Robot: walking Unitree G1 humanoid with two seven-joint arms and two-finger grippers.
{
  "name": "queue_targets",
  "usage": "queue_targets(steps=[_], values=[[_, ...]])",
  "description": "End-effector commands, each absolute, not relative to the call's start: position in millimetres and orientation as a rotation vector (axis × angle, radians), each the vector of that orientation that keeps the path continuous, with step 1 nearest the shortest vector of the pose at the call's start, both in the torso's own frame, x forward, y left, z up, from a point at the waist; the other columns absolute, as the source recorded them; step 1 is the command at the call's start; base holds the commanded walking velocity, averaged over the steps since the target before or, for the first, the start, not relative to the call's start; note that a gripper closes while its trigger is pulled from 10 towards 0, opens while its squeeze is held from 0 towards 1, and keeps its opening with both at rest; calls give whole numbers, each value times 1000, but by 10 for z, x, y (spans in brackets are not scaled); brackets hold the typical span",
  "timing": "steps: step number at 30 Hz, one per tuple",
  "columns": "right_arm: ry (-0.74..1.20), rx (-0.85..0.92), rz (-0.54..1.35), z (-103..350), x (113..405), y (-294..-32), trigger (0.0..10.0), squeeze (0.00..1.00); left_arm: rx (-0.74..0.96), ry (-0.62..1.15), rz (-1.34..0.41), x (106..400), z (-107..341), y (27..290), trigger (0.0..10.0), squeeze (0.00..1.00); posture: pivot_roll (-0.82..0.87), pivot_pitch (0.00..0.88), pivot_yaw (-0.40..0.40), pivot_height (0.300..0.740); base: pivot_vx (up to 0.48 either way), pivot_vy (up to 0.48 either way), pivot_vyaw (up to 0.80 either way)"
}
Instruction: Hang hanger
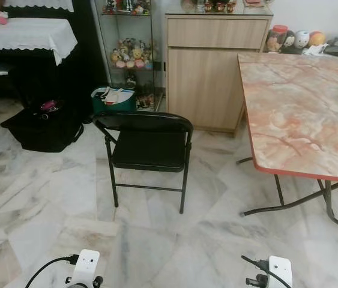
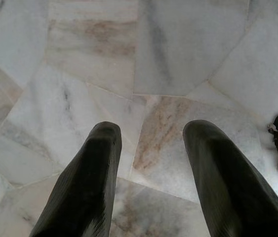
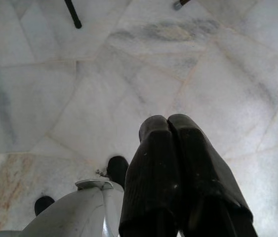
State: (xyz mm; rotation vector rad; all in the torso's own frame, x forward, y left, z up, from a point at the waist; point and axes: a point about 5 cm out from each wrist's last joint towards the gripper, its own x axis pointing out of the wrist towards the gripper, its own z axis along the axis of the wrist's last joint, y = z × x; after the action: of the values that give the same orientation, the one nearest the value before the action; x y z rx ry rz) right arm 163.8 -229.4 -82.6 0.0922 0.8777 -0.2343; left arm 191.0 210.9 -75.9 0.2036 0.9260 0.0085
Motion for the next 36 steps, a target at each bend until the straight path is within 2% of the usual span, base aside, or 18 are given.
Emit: queue_targets(steps=[1,7,14,36], values=[[867,87,-246,-824,1615,-2318,10000,0,217,947,3,1851,-791,2104,10000,0,-155,0,43,740,0,-244,0],[846,105,-289,-824,1604,-2314,10000,0,236,950,1,1845,-792,2121,10000,0,-154,0,48,740,0,-250,0],[837,118,-291,-820,1617,-2303,10000,0,241,948,1,1857,-784,2132,10000,0,-147,0,50,740,0,-249,-746],[821,121,-283,-807,1649,-2287,10000,0,249,945,-8,1884,-768,2147,10000,0,-143,0,47,740,0,-251,0]])
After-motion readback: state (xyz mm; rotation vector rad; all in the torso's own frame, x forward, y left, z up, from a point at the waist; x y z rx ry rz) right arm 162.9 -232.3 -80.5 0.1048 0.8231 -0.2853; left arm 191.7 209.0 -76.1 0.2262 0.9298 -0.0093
